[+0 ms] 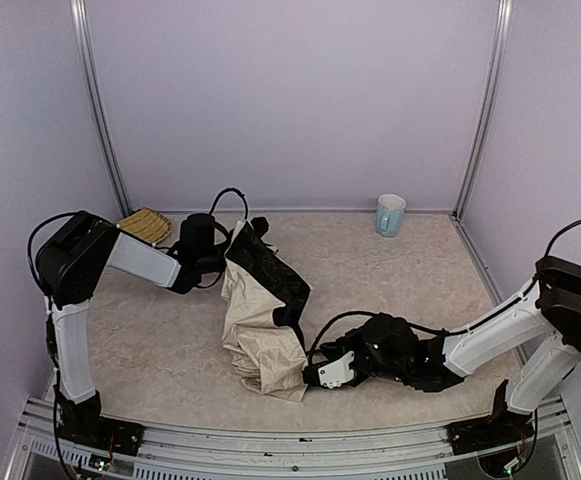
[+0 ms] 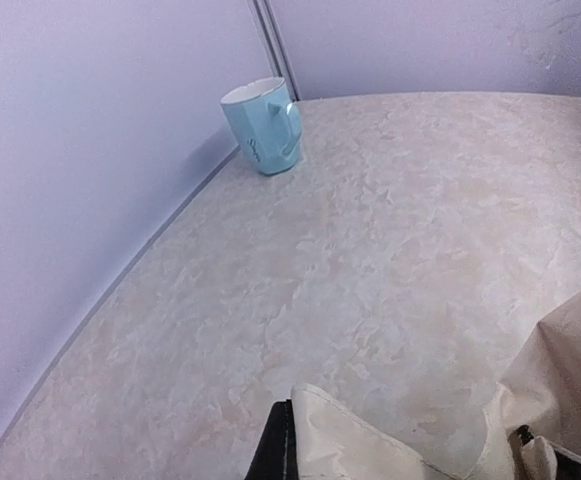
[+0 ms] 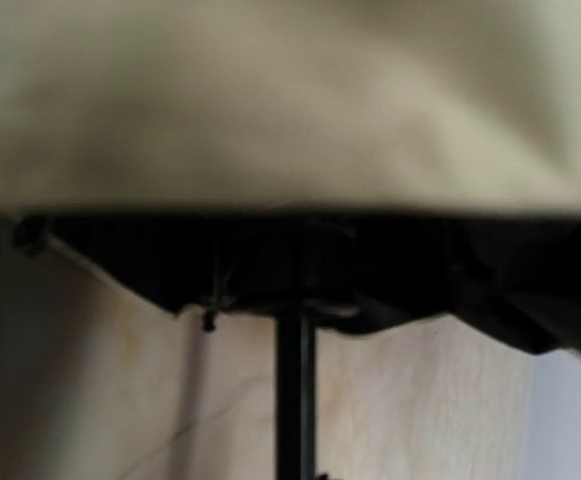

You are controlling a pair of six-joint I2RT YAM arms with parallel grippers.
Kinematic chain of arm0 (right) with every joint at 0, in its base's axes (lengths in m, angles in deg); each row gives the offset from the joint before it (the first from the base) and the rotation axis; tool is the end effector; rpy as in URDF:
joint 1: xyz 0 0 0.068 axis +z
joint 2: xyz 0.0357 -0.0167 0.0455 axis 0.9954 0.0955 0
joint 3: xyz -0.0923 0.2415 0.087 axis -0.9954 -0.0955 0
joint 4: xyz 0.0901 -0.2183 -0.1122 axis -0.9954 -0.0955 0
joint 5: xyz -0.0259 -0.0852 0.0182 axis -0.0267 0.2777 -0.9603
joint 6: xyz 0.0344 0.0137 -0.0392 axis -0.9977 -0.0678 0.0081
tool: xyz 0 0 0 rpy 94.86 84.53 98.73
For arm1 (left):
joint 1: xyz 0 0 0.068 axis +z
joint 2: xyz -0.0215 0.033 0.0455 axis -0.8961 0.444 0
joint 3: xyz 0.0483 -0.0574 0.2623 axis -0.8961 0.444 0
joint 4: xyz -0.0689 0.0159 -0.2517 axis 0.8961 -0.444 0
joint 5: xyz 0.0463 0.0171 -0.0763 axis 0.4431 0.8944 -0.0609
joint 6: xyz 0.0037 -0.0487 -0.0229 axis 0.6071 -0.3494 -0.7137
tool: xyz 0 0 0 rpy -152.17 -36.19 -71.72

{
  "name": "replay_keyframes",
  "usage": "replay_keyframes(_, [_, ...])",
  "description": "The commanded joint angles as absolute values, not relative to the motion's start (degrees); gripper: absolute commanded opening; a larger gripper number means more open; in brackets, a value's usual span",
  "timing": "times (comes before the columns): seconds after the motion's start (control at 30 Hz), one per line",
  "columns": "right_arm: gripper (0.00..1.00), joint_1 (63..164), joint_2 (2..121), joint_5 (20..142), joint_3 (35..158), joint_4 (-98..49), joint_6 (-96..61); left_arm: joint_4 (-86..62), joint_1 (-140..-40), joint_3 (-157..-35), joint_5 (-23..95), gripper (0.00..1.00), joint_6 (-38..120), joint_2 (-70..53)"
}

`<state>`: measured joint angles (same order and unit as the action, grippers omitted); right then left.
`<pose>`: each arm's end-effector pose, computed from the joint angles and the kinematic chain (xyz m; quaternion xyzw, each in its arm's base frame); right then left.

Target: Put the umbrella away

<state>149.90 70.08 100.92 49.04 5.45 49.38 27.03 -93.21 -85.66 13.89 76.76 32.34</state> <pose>0.1235 0.2512 0.1343 -0.7477 0.4450 -0.0734 0.4874 0.3642 -0.2274 0.1638 0.4879 0.5999 -0.2332 0.5896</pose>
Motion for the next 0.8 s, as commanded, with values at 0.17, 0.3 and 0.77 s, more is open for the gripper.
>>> replay_keyframes(0.17, [0.00, 151.4, 77.4, 102.6, 47.7, 12.1, 49.8, 16.5, -92.8, -101.1, 38.7, 0.60, 73.1, 40.0])
replay_keyframes(0.3, [0.00, 151.3, 77.9, 103.2, 47.3, 12.8, 49.1, -0.4, -91.0, -116.7, 50.1, 0.87, 65.4, 44.5])
replay_keyframes(0.77, [0.00, 151.4, 78.4, 104.2, 46.6, 14.5, 47.3, -18.4, -93.3, -99.4, 21.7, 0.83, 49.9, 13.0])
